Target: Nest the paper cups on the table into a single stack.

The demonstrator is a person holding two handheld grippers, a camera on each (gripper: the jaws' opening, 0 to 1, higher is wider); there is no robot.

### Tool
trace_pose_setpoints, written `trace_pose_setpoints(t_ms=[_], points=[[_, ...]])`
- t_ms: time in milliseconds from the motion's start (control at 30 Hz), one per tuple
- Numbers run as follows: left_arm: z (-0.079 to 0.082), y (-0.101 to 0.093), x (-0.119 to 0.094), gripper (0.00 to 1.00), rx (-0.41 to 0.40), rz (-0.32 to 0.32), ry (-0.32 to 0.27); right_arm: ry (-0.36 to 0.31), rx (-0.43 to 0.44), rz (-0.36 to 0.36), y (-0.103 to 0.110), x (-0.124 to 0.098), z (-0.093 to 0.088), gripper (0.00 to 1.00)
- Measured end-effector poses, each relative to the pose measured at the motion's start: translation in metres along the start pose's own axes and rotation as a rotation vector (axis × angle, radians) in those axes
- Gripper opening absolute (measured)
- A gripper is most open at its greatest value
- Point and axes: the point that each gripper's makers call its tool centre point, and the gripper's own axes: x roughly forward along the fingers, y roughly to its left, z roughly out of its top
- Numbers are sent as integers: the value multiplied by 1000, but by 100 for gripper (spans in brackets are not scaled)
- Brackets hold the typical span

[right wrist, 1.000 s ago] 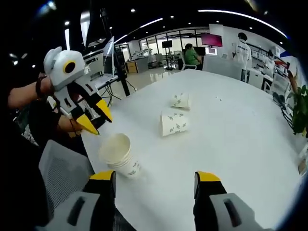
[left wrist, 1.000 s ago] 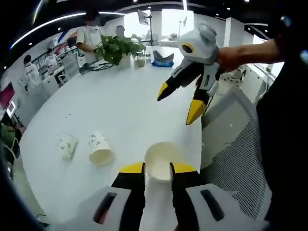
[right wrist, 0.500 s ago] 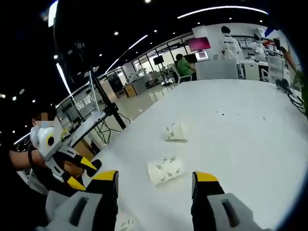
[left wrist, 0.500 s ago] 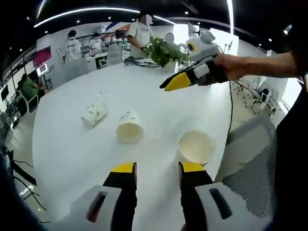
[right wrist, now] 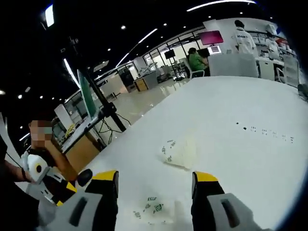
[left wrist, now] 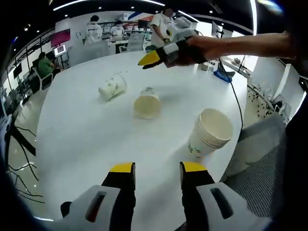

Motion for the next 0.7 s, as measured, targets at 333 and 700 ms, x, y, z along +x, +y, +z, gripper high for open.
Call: trace_pose_setpoints(t_ms=[333,700], points=[[0,5,0,34,-40,22,-3,69,34,67,-24,50,-2,57],[-3,18,2,32,-50,32,5,121,62,135,-25,92,-11,54]])
